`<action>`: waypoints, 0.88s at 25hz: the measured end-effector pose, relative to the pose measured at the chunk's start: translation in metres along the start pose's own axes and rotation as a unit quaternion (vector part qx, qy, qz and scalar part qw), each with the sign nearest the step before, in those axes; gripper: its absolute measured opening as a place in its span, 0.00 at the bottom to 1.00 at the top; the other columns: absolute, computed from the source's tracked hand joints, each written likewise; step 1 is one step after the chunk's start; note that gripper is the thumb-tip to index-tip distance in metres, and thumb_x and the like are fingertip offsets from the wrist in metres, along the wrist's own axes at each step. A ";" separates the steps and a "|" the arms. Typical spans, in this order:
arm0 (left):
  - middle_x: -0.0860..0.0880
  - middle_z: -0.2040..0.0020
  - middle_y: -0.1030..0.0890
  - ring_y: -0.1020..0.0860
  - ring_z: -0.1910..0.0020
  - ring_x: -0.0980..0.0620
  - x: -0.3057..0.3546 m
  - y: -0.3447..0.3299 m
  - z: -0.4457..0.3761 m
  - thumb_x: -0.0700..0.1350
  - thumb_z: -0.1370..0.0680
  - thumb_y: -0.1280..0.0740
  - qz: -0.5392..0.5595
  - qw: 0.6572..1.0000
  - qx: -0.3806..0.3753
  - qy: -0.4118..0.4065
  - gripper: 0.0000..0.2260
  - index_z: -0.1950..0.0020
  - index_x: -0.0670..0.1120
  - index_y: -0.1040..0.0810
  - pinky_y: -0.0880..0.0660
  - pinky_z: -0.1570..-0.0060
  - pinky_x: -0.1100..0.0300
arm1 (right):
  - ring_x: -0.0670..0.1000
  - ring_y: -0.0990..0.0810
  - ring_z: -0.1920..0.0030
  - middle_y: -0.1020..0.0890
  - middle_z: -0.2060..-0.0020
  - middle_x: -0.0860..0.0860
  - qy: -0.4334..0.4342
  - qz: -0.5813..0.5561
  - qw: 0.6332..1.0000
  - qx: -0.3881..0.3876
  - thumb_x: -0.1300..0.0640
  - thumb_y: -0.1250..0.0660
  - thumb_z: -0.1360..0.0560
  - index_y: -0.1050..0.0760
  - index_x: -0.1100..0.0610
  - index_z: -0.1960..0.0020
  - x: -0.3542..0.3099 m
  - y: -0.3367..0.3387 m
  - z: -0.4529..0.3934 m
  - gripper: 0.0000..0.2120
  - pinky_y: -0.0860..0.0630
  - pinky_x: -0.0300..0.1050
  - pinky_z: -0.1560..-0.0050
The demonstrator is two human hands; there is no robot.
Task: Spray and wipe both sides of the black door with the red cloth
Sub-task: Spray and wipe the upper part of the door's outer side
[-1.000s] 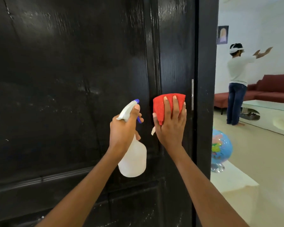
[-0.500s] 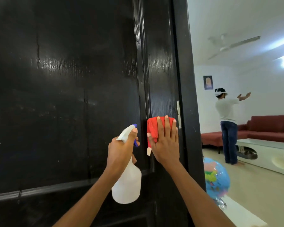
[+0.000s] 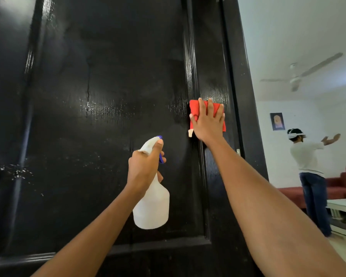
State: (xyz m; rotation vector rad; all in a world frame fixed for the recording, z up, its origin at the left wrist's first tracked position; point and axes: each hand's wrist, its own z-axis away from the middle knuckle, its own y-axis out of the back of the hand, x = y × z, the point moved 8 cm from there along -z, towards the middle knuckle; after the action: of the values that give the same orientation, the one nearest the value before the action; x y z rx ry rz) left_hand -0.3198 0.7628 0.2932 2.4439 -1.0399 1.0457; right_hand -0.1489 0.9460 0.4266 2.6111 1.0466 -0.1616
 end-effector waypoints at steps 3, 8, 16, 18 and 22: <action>0.49 0.58 0.14 0.23 0.76 0.47 0.003 0.002 -0.001 0.59 0.19 0.35 -0.013 1.000 -0.003 -0.015 0.20 0.57 0.44 0.17 0.24 0.75 0.63 | 0.70 0.56 0.20 0.46 0.18 0.56 0.035 0.008 0.999 0.017 0.39 0.45 0.16 0.47 0.50 0.18 -0.006 0.003 -0.005 0.31 0.54 0.70 0.21; 0.49 0.59 0.14 0.23 0.76 0.46 -0.028 -0.022 0.022 0.60 0.20 0.35 -0.009 0.999 -0.031 0.018 0.21 0.57 0.43 0.17 0.23 0.72 0.61 | 0.65 0.45 0.20 0.36 0.21 0.52 0.106 0.019 0.991 0.083 0.37 0.42 0.18 0.35 0.50 0.23 0.013 -0.015 0.086 0.28 0.44 0.68 0.22; 0.48 0.59 0.14 0.22 0.75 0.48 -0.050 -0.057 0.048 0.62 0.20 0.36 -0.041 0.998 -0.046 0.021 0.21 0.53 0.44 0.18 0.18 0.62 0.50 | 0.63 0.50 0.18 0.41 0.19 0.53 0.177 0.052 0.983 0.020 0.37 0.39 0.19 0.40 0.49 0.20 0.062 -0.059 0.237 0.32 0.43 0.70 0.23; 0.48 0.59 0.15 0.22 0.75 0.47 -0.053 -0.058 0.055 0.61 0.20 0.35 -0.039 0.998 -0.047 0.029 0.20 0.53 0.44 0.18 0.18 0.64 0.51 | 0.63 0.49 0.18 0.41 0.19 0.53 0.249 0.088 0.965 -0.009 0.38 0.37 0.20 0.38 0.48 0.21 0.074 -0.063 0.265 0.31 0.40 0.71 0.25; 0.48 0.59 0.15 0.22 0.74 0.48 -0.058 -0.063 0.071 0.61 0.20 0.36 -0.055 0.996 -0.059 0.034 0.20 0.53 0.44 0.18 0.18 0.64 0.52 | 0.61 0.52 0.17 0.46 0.17 0.50 0.223 0.065 0.972 -0.038 0.34 0.42 0.19 0.42 0.46 0.19 0.107 -0.052 0.266 0.32 0.40 0.70 0.24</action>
State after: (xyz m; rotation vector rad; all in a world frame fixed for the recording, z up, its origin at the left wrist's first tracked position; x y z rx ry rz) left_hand -0.2663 0.8001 0.2035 2.3264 -0.9070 0.9945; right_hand -0.1034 0.9612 0.1391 2.6971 0.9814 0.5075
